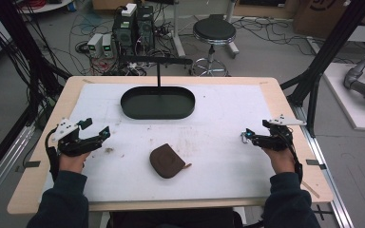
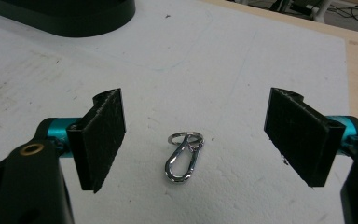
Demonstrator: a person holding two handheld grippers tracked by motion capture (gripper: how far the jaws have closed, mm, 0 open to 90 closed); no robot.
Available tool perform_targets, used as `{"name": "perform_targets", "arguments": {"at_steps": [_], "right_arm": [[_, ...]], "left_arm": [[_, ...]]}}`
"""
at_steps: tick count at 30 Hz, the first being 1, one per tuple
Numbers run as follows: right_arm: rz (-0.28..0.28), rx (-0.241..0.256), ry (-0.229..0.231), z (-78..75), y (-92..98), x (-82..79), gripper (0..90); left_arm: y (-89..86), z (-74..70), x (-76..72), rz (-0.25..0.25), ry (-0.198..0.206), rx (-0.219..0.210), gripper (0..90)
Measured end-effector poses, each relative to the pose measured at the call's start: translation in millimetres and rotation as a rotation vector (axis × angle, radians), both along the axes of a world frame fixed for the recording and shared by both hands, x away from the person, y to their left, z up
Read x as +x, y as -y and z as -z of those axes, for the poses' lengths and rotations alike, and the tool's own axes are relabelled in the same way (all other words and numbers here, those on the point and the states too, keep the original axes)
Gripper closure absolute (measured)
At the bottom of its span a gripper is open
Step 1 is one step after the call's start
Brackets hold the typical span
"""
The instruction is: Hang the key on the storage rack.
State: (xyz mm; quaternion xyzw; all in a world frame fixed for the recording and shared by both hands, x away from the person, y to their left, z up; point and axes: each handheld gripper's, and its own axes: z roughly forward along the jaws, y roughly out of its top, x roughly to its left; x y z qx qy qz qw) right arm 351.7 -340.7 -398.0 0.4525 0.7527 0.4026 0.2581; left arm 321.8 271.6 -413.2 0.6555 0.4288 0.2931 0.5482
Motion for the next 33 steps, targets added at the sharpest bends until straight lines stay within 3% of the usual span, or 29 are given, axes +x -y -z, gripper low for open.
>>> {"name": "perform_targets", "arguments": {"at_steps": [8,13,16,19,22,25,27,29,33], "right_arm": [[-0.003,-0.014,-0.001,5.0,5.3,1.4,20.8],[-0.007,-0.056,0.015,6.0,6.8,0.7,20.8],[-0.018,-0.115,0.023,8.0,8.7,1.9,24.2],[-0.049,-0.209,0.034,11.2,13.0,3.7,26.8],[-0.084,-0.250,0.007,16.6,14.5,10.5,32.0],[-0.109,-0.255,-0.009,21.0,11.3,16.5,35.2],[-0.177,-0.277,-0.042,29.0,1.6,24.4,44.7],[-0.219,-0.301,-0.062,34.0,-3.8,28.3,47.2],[-0.243,-0.294,-0.061,36.5,-4.3,32.5,54.9]], "left_arm": [[6.0,2.2,3.0,0.007,-0.015,0.018,20.4],[5.2,2.4,1.7,0.005,-0.016,0.010,20.6],[4.7,3.0,1.3,0.006,-0.021,0.012,20.6],[4.3,3.6,0.2,0.010,-0.025,0.020,20.8],[2.9,5.3,-0.3,0.012,-0.031,0.023,20.9],[2.7,6.0,-0.5,0.010,-0.035,0.021,21.0],[3.7,6.4,-0.4,0.013,-0.038,0.021,21.0],[4.0,7.4,0.1,0.012,-0.043,0.022,21.0],[3.0,8.5,0.6,0.007,-0.051,0.025,21.0]]}}
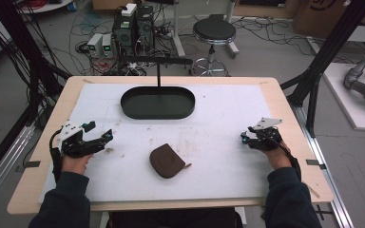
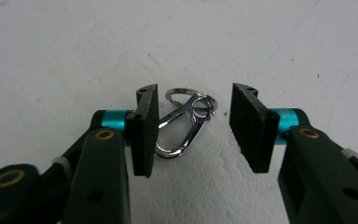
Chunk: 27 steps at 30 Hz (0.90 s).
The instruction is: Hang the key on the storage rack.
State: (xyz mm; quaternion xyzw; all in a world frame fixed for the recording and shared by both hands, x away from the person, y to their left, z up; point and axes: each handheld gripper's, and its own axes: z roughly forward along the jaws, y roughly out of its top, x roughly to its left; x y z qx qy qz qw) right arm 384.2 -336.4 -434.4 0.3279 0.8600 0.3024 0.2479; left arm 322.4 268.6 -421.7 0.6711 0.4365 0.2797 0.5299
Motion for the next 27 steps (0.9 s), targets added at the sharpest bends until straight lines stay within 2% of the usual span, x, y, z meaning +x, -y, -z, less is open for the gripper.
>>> {"name": "perform_targets", "arguments": {"at_steps": [3,6,10,13,18,20,22,23,27], "right_arm": [[0.002,0.033,0.008,-0.5,3.4,2.3,58.1],[-0.012,0.039,0.005,1.3,4.4,4.8,59.9],[-0.038,0.032,-0.013,3.5,2.1,5.9,71.8],[-0.032,0.036,-0.024,2.6,2.2,4.3,77.0],[-0.033,0.041,-0.043,2.4,1.0,3.2,80.4],[-0.041,0.036,-0.037,2.3,-0.8,3.3,77.2],[-0.017,0.014,-0.005,1.1,-1.9,5.4,60.6],[-0.002,0.017,0.014,-0.1,-1.5,6.2,56.1],[-0.012,0.022,0.049,-3.7,-0.4,9.7,48.0]], "left_arm": [[-0.1,0.8,0.5,-0.009,-0.004,0.007,21.0],[0.7,1.0,0.5,-0.009,-0.009,0.011,21.0],[1.6,1.1,0.5,-0.009,-0.007,0.013,21.2],[1.4,1.1,0.5,-0.011,-0.009,0.017,21.2],[1.7,0.9,-0.1,-0.012,-0.010,0.019,21.3],[2.3,0.9,-0.3,-0.012,-0.011,0.021,21.4],[2.8,1.2,-0.1,-0.014,-0.012,0.023,21.5],[3.2,1.4,-0.1,-0.013,-0.015,0.021,21.6],[3.8,1.6,0.2,-0.011,-0.017,0.026,21.6]]}}
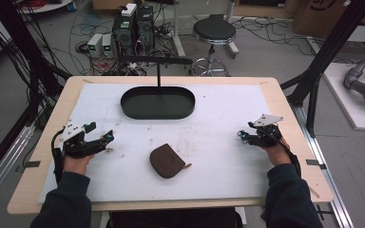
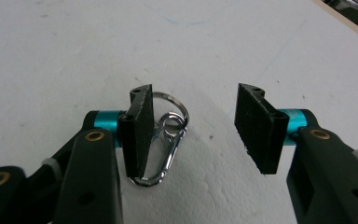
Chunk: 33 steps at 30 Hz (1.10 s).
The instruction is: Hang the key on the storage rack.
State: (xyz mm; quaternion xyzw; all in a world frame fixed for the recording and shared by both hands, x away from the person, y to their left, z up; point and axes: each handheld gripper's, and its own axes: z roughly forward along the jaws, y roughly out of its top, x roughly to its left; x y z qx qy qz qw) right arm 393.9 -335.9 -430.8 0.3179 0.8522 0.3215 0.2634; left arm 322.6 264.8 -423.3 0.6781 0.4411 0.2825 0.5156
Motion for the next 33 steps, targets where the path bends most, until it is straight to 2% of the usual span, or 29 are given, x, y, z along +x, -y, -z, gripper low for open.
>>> {"name": "perform_targets", "arguments": {"at_steps": [2,3,4,5,6,12,16,18,21,23,25,30,33], "right_arm": [[-0.032,0.005,-0.010,1.5,-2.4,3.4,49.4],[-0.057,0.013,-0.029,3.1,-3.7,5.5,54.4],[-0.073,0.000,-0.044,4.9,-5.9,6.9,59.5],[-0.074,-0.025,-0.059,6.3,-8.2,7.5,65.9],[-0.071,-0.035,-0.074,7.3,-9.7,7.8,68.2],[-0.031,0.000,-0.107,3.9,-5.4,5.6,80.8],[-0.005,0.009,-0.124,2.4,-5.1,3.9,83.6],[0.030,0.015,-0.147,0.9,-2.9,2.3,86.2],[0.080,0.057,-0.192,-0.6,3.3,1.6,87.9],[0.097,0.052,-0.225,-0.6,4.3,1.6,87.8],[0.094,0.048,-0.237,-0.4,2.6,1.3,88.0],[0.092,0.021,-0.222,-0.9,-4.1,1.5,87.9],[0.101,0.033,-0.226,-0.6,-5.5,1.5,87.8]], "left_arm": [[0.2,0.2,0.2,-0.002,-0.001,0.001,21.6],[0.0,0.2,0.2,-0.002,-0.001,0.001,21.7],[-0.1,0.1,0.1,-0.004,0.000,-0.002,21.7],[-0.6,0.0,0.0,-0.003,0.000,-0.002,21.7],[-1.1,-0.1,-0.1,-0.006,0.000,-0.002,21.7],[-1.7,0.5,-0.3,-0.009,-0.001,-0.004,21.7],[-1.5,-0.2,-0.6,-0.006,0.001,-0.003,21.7],[-2.0,-0.3,-0.6,-0.006,0.000,-0.004,21.8],[-3.0,-0.2,-0.5,-0.009,0.000,-0.006,21.8],[-3.2,-0.1,-0.6,-0.010,-0.002,-0.006,21.8],[-3.1,0.0,-0.4,-0.007,-0.002,-0.006,21.8],[-3.0,0.3,-0.1,-0.008,-0.003,-0.006,21.9],[-3.0,0.5,0.1,-0.006,-0.004,-0.006,21.9]]}}
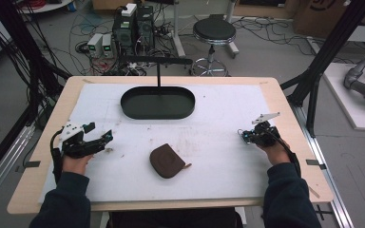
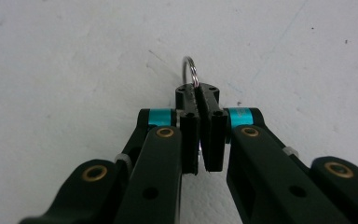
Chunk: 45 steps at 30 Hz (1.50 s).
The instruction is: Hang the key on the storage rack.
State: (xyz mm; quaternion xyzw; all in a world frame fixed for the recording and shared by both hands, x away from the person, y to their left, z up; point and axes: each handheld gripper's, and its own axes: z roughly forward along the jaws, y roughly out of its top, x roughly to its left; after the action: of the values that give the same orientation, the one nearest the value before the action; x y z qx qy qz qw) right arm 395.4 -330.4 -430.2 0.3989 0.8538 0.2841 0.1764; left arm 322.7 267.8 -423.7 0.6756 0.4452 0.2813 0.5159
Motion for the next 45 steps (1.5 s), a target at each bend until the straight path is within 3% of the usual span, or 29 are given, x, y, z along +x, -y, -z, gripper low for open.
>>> {"name": "perform_targets", "arguments": {"at_steps": [10,15,20,25,34,40,44,45], "right_arm": [[-0.004,-0.053,0.004,-3.5,-7.9,0.5,90.0],[-0.014,0.025,0.024,-10.5,-9.8,-1.3,90.0],[-0.025,0.139,0.061,-22.3,-9.9,-4.5,90.0],[-0.034,0.184,0.116,-39.8,-23.7,-4.5,90.0],[-0.075,0.199,0.146,-52.8,-58.1,19.1,90.0],[-0.153,0.232,0.209,-78.0,-94.5,46.8,90.0],[-0.171,0.254,0.228,-90.4,-110.6,61.2,90.0],[-0.176,0.245,0.235,-97.9,-122.1,70.7,90.0]], "left_arm": [[0.2,0.7,0.4,0.000,-0.006,0.000,21.9],[-0.4,0.5,0.1,0.000,-0.005,-0.003,21.9],[-0.2,0.5,-0.2,0.007,-0.003,-0.003,21.9],[-1.5,0.9,-0.4,0.006,-0.004,-0.010,22.0],[-2.5,0.8,-2.0,0.007,-0.003,-0.020,22.0],[-3.7,1.3,-2.8,0.007,-0.004,-0.024,22.1],[-4.3,1.9,-2.9,0.008,-0.005,-0.026,22.1],[-4.4,2.2,-2.9,0.008,-0.006,-0.027,22.0]]}}
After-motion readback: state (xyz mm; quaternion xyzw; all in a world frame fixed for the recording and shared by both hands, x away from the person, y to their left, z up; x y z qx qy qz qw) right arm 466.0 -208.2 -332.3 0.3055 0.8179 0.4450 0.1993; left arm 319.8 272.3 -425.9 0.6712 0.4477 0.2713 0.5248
